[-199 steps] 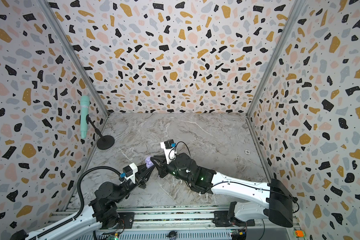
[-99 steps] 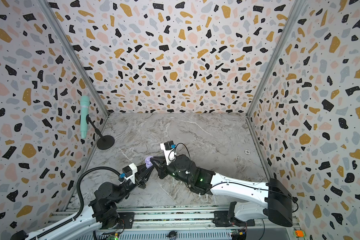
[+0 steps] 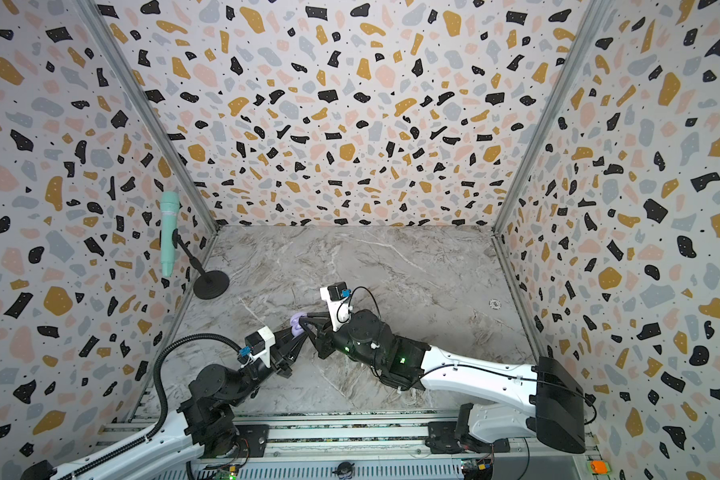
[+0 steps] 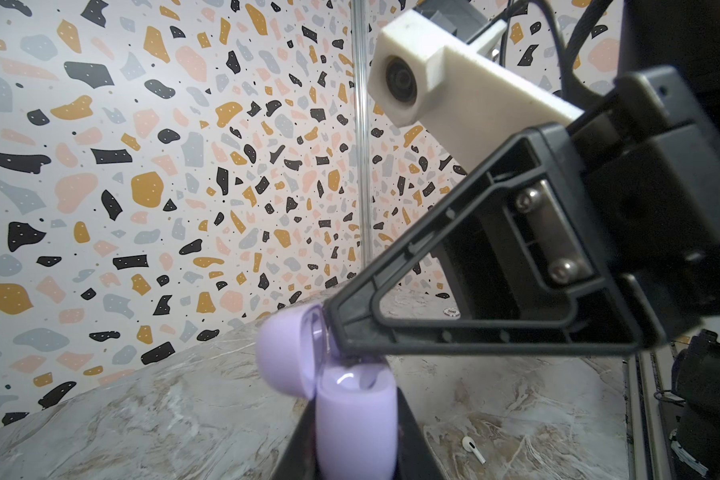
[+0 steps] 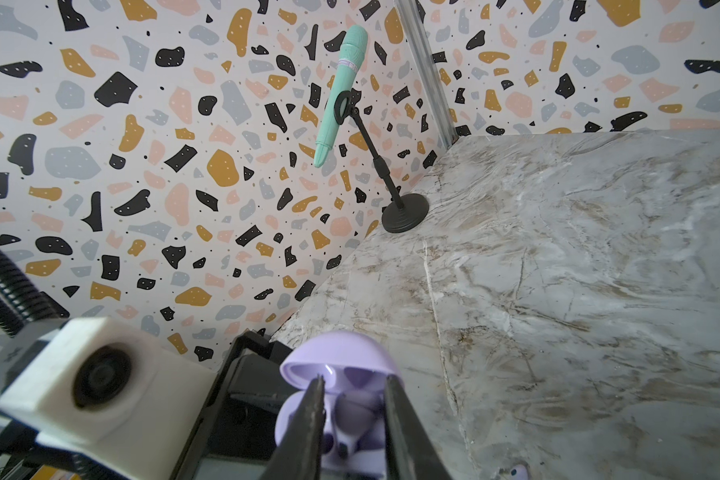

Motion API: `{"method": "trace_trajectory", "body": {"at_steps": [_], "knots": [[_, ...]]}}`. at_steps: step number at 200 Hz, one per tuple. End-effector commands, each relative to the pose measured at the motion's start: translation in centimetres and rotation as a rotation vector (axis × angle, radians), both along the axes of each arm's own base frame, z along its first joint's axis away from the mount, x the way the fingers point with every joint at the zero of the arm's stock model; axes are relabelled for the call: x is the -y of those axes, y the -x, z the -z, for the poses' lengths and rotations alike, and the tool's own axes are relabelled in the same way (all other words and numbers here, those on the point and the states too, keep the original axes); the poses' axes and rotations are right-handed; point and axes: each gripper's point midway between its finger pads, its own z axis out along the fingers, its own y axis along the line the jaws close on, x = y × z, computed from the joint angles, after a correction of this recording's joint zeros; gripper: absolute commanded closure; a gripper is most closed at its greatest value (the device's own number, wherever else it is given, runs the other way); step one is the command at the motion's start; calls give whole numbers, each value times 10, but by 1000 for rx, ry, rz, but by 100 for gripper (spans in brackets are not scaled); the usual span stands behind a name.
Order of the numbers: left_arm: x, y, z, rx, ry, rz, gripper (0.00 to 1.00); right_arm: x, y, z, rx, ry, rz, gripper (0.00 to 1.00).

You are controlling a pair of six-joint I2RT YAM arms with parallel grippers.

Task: Insert the wireless bluetooth earbuds into the charging case
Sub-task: 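Lower the earbud into the open lavender case slot with the right gripper, then open the right gripper and lift it away from the seated earbud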

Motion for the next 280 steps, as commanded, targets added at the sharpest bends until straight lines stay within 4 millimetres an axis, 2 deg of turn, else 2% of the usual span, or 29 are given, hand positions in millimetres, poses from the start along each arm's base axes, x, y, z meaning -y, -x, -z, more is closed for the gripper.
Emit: {"method": "trace_trajectory", "body": {"at_steps": [1, 142, 167, 225, 280], "knots": [[-5, 3, -19, 56, 58, -7, 100, 4, 2, -2, 0, 0, 5, 72], [-3, 3, -17, 54, 49, -5, 100, 11, 1, -9, 12, -7, 27, 67], [-3, 4, -18, 58, 47, -1, 100, 15, -1, -13, 28, -2, 38, 60], [-4, 3, -19, 60, 44, -10, 100, 25, -1, -31, 74, -4, 55, 53], [-4, 5, -22, 77, 30, -6, 100, 48, -13, -38, 76, -22, 92, 45]]}}
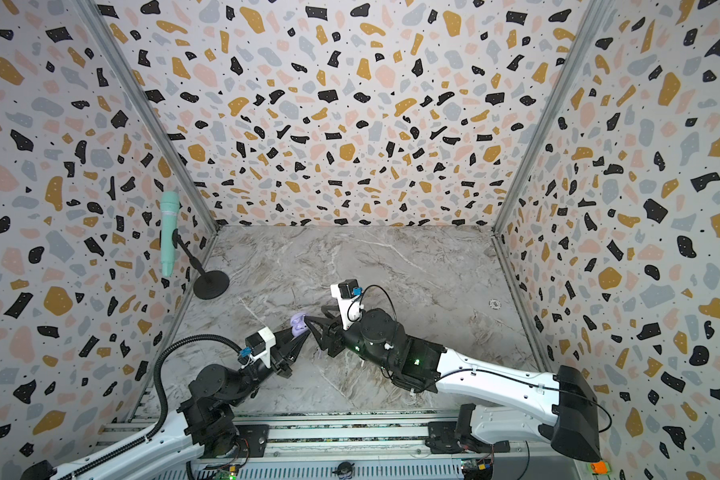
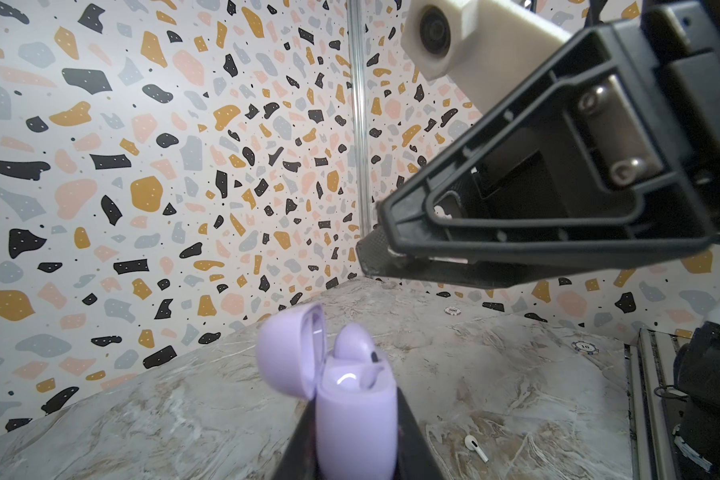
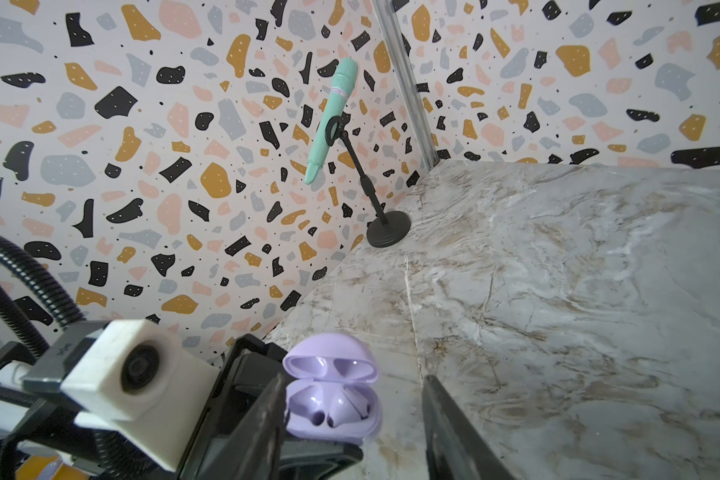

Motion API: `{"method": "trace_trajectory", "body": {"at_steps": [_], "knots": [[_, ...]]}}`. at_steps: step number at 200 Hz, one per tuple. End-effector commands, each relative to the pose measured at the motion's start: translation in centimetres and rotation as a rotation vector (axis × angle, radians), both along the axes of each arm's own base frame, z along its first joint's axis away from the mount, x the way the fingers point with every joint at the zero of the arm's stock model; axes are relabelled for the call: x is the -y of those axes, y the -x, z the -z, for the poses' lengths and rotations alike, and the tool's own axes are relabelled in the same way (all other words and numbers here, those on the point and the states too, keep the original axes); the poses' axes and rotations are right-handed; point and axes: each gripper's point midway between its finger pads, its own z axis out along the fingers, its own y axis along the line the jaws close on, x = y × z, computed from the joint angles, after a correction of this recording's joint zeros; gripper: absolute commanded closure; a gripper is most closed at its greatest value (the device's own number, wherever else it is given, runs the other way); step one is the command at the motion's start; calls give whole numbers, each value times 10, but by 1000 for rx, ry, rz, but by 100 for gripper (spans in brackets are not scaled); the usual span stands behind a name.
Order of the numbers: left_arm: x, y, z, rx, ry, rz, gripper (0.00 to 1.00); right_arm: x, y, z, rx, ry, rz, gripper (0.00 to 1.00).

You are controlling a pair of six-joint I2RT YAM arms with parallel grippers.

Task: Insert the wireless bluetooth earbuds into the charging case
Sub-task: 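Open the right gripper and lift it away from the seated earbud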

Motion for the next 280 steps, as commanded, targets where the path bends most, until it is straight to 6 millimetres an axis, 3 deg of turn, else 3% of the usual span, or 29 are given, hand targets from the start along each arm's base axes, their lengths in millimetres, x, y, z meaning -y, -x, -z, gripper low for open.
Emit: {"method": "trace_trajectory", "body": {"at_steps": [1, 36, 76, 98, 136, 198, 280], "knots": [[-4, 4, -21, 55, 46, -6, 100, 15, -6, -14, 13, -32, 23, 45], [-12, -15, -25, -52, 64, -99, 100, 24, -11, -9, -7, -39, 34, 45], [-14, -14, -29, -40, 75, -103, 100, 30, -13, 3, -39, -33, 42, 45], [-8, -5, -29, 1, 59, -52, 100, 36, -15, 17, -68, -20, 56, 45], [-9, -7, -32, -3, 52, -59, 100, 45, -20, 38, -117, -14, 72, 45], [-19, -3, -36, 33, 75, -85, 100, 39, -24, 96, -237, 71, 80, 45], [-51, -10, -49, 76, 108, -248, 100, 4, -29, 175, -487, 263, 67, 42]]}}
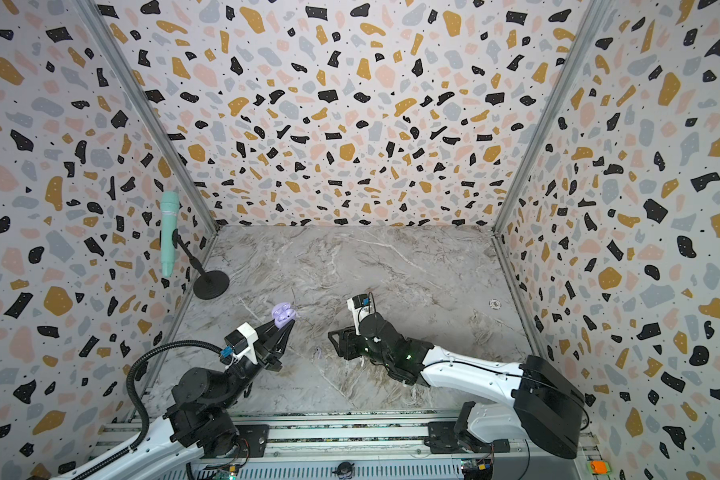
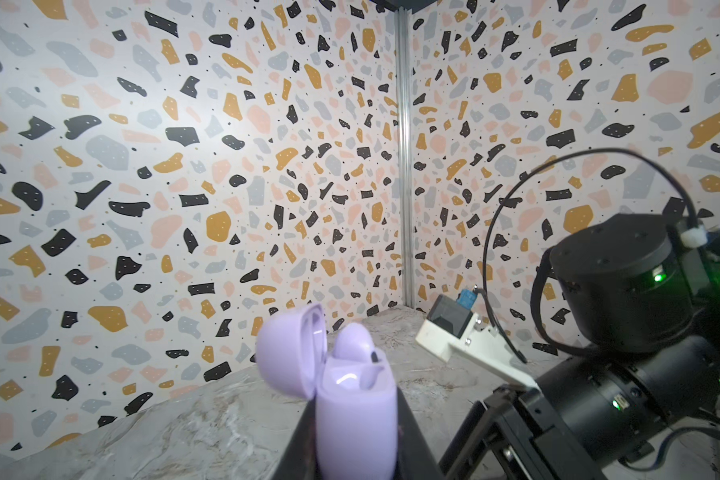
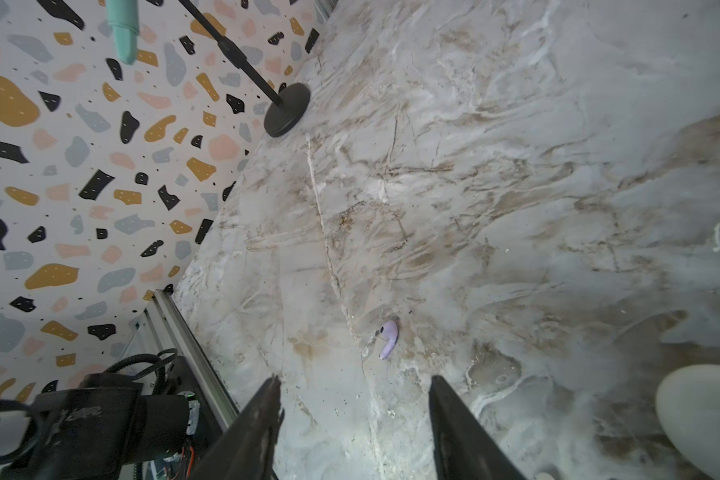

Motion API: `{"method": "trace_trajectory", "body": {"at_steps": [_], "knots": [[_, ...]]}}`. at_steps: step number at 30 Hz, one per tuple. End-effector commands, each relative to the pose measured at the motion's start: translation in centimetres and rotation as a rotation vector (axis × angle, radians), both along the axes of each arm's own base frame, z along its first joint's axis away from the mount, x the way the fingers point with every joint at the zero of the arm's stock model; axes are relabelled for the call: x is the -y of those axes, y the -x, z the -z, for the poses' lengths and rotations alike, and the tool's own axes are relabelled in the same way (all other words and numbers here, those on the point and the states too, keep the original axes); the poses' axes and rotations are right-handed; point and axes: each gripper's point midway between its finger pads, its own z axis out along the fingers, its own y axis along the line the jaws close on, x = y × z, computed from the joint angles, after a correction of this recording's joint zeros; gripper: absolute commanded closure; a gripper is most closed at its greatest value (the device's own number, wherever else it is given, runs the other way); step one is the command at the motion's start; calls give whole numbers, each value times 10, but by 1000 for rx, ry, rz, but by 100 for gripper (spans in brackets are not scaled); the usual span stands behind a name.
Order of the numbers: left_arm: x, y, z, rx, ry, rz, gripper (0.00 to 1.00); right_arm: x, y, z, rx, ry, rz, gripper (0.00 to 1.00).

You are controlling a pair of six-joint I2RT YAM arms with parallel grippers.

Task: Insert the wireless bluetooth earbuds into the charging case
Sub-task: 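Open the right gripper and lift it away from the seated earbud, then move the right gripper over the second lavender earbud on the table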

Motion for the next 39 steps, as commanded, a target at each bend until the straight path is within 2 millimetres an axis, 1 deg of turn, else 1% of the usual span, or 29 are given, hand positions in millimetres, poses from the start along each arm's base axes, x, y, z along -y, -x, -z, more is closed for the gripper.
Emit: {"method": "trace_trajectory", "body": {"at_steps": [1, 7, 12, 15, 21, 28, 32, 39], "knots": [[-17, -3, -12, 32, 41, -86, 100, -13, -3, 5, -91, 28, 8, 42], [-26, -4, -16, 40, 55, -123, 100, -37, -3, 33, -212, 167, 18, 42], [-26, -2, -18, 46, 60, -116, 100, -59, 1, 46, -261, 236, -2, 42], [-27, -1, -19, 49, 64, -115, 100, -66, 2, 55, -287, 280, -4, 43], [-28, 1, -20, 54, 72, -109, 100, -75, -1, 71, -339, 345, 13, 46], [-29, 2, -22, 60, 78, -108, 100, -77, -7, 84, -358, 405, 58, 53], [-28, 3, -22, 62, 78, -103, 100, -80, -8, 89, -369, 443, 52, 55], [-28, 3, -22, 65, 76, -100, 100, -84, -7, 95, -377, 449, 33, 58]]}}
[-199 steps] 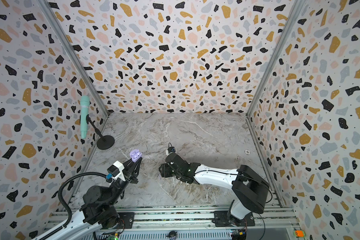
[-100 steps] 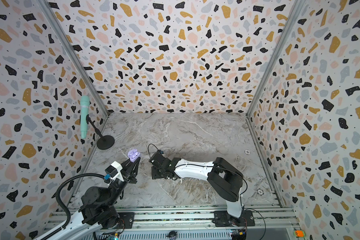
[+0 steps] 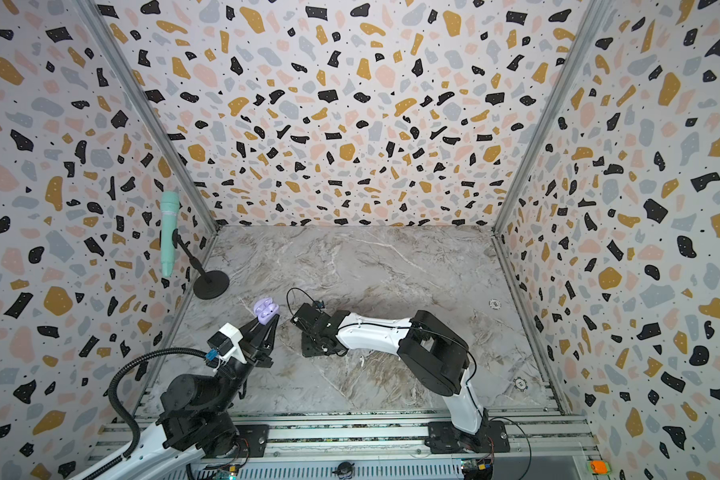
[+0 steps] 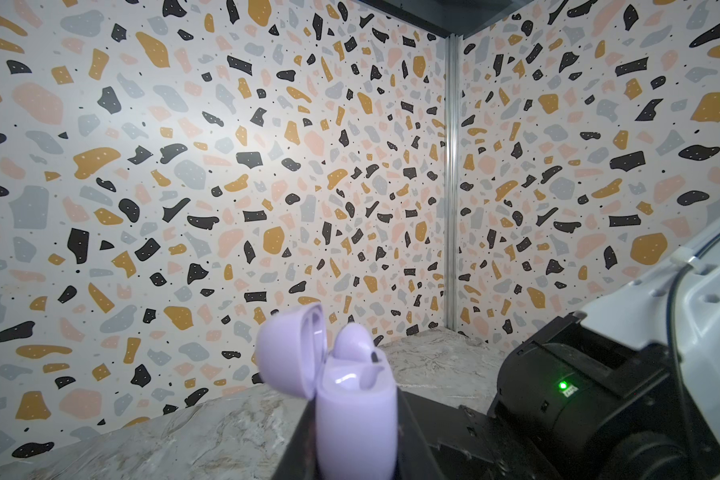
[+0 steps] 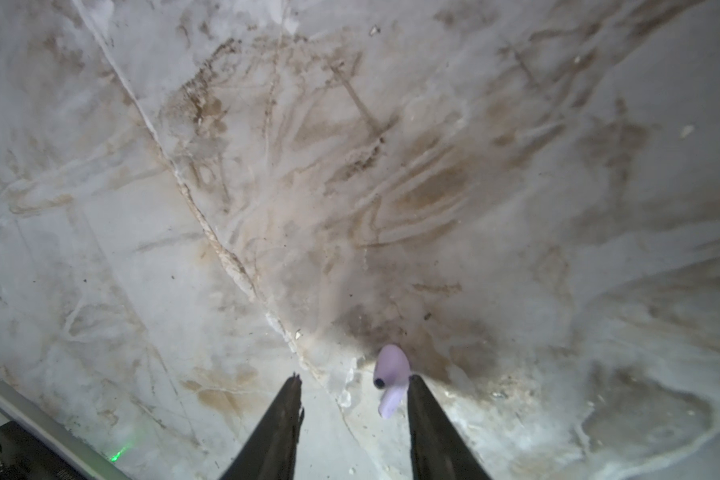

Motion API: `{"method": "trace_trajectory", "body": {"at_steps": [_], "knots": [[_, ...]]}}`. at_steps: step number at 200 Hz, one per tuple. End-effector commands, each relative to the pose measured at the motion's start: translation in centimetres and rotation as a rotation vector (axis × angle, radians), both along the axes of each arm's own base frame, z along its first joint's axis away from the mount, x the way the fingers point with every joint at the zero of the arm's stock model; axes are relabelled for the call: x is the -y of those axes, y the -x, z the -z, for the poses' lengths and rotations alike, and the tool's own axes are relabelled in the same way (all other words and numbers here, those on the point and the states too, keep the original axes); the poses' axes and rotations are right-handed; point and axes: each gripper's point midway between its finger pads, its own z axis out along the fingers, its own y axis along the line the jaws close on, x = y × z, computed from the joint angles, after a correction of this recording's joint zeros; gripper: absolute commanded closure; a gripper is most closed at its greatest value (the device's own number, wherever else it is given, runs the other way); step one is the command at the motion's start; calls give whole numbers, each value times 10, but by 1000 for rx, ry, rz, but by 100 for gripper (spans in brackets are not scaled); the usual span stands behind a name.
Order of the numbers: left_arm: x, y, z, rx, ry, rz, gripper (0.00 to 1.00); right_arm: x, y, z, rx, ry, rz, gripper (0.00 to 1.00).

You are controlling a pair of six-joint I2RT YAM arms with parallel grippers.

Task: Insert the wireless bluetooth earbuds into the charging case
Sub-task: 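Move the right gripper over the second lavender earbud on the table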

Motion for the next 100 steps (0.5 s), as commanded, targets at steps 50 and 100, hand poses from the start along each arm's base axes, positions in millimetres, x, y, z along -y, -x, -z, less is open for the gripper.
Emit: {"method": "trace_trajectory", "body": {"at_steps": [50, 100], "knots": [[-2, 5, -9, 40, 24, 10, 100, -8, 3, -1, -13, 6, -22, 58], [-1, 6, -10, 41, 25, 16, 100, -9, 3, -2, -3, 7, -27, 61]]}}
